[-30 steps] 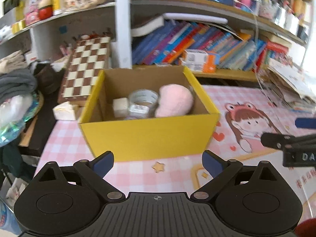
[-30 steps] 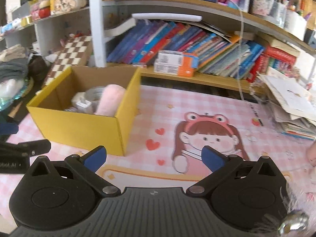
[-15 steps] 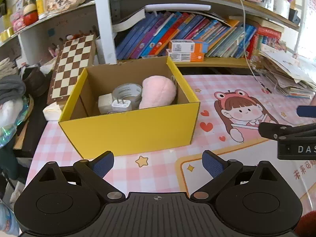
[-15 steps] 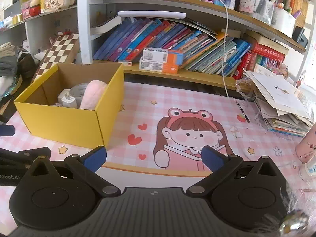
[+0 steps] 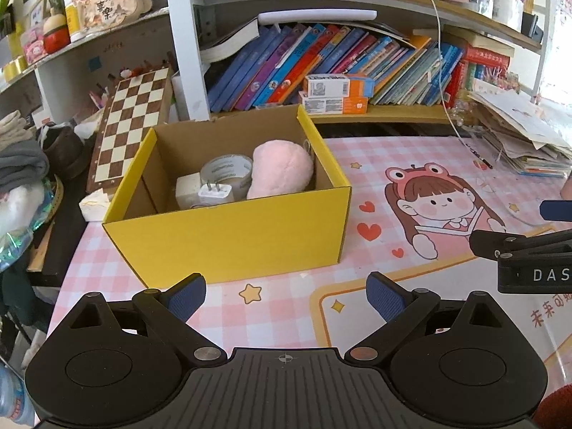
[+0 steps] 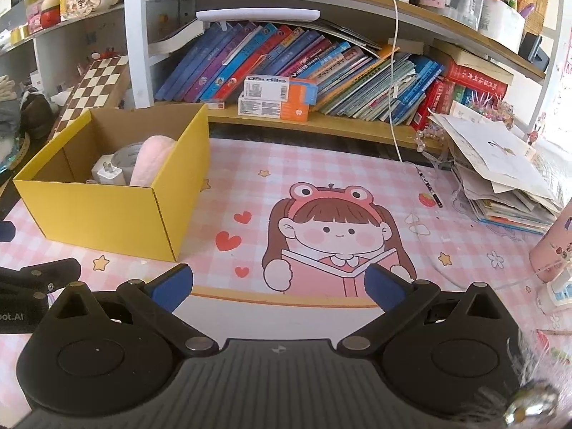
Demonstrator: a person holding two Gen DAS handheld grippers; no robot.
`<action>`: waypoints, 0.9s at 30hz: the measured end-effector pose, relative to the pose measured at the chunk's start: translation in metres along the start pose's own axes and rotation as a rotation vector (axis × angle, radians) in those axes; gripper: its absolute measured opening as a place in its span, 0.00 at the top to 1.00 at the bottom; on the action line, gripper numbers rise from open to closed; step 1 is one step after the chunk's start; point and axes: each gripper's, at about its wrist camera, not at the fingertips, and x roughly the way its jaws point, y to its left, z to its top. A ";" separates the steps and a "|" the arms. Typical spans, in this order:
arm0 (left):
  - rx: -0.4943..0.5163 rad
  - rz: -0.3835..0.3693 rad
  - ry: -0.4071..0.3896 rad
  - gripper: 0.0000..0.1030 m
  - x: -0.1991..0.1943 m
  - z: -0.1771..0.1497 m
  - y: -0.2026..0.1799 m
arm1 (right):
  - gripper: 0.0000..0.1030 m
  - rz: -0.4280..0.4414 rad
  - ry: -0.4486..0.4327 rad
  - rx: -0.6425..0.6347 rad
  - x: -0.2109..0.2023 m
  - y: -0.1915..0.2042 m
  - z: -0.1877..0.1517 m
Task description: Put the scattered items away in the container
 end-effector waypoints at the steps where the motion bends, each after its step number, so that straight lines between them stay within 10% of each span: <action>1: -0.001 0.000 -0.001 0.05 0.000 0.000 -0.001 | 0.00 0.000 0.001 0.001 0.000 -0.001 0.000; 27: 0.011 -0.035 -0.015 0.04 0.001 0.003 -0.008 | 0.00 0.000 0.016 0.018 0.001 -0.009 -0.002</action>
